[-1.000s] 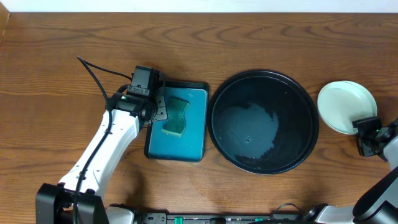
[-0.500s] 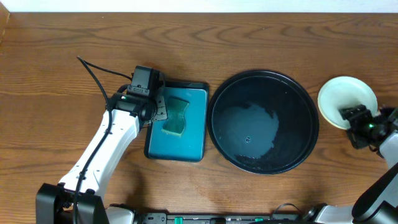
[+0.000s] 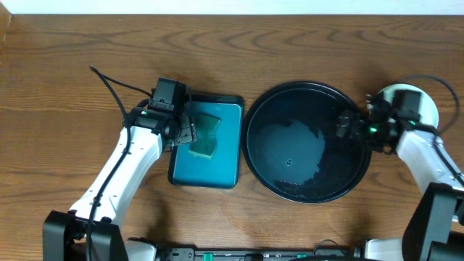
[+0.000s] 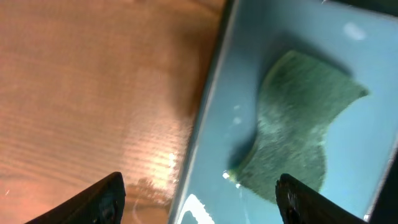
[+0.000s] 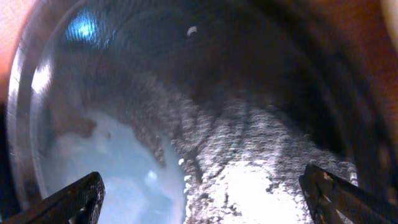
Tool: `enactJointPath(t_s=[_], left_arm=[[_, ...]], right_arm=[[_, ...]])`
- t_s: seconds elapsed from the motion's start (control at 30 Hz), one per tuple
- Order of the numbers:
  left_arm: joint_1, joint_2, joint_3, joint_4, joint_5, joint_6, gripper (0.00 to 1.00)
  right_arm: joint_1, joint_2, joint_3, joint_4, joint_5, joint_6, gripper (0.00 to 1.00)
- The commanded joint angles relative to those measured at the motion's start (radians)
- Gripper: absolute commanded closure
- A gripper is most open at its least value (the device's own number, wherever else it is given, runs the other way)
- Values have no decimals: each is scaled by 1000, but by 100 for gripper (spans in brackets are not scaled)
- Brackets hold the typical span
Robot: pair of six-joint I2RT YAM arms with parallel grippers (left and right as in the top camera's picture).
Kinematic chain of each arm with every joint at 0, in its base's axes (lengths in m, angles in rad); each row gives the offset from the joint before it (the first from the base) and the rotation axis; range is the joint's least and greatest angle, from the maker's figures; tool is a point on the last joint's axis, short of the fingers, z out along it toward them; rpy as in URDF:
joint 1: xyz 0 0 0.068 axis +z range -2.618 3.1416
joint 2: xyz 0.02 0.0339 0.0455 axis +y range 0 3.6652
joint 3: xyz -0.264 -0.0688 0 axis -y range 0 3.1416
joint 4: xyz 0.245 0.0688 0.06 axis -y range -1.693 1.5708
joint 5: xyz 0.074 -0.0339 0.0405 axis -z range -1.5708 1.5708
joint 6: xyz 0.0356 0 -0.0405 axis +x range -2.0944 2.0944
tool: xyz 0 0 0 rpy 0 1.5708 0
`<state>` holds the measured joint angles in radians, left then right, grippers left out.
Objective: Clean dirty plates on tray and stack at the side
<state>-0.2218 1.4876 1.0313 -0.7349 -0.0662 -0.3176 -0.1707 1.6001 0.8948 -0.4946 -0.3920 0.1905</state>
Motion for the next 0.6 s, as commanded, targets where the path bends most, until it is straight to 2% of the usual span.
enactJointPath(t_s=[0.0, 0.2, 0.3, 0.57], left_arm=[[33, 11, -6, -38, -19, -40, 21], [116, 8, -6, -145, 103, -50, 21], [147, 1, -7, -190, 159, 13, 21], [146, -102, -42, -190, 164, 47, 21]], right_arm=[[109, 5, 93, -76, 204, -71, 1], [249, -16, 163, -188, 299, -60, 1], [277, -51, 162, -216, 299, -29, 1], [290, -229, 95, -259, 299, -27, 1]])
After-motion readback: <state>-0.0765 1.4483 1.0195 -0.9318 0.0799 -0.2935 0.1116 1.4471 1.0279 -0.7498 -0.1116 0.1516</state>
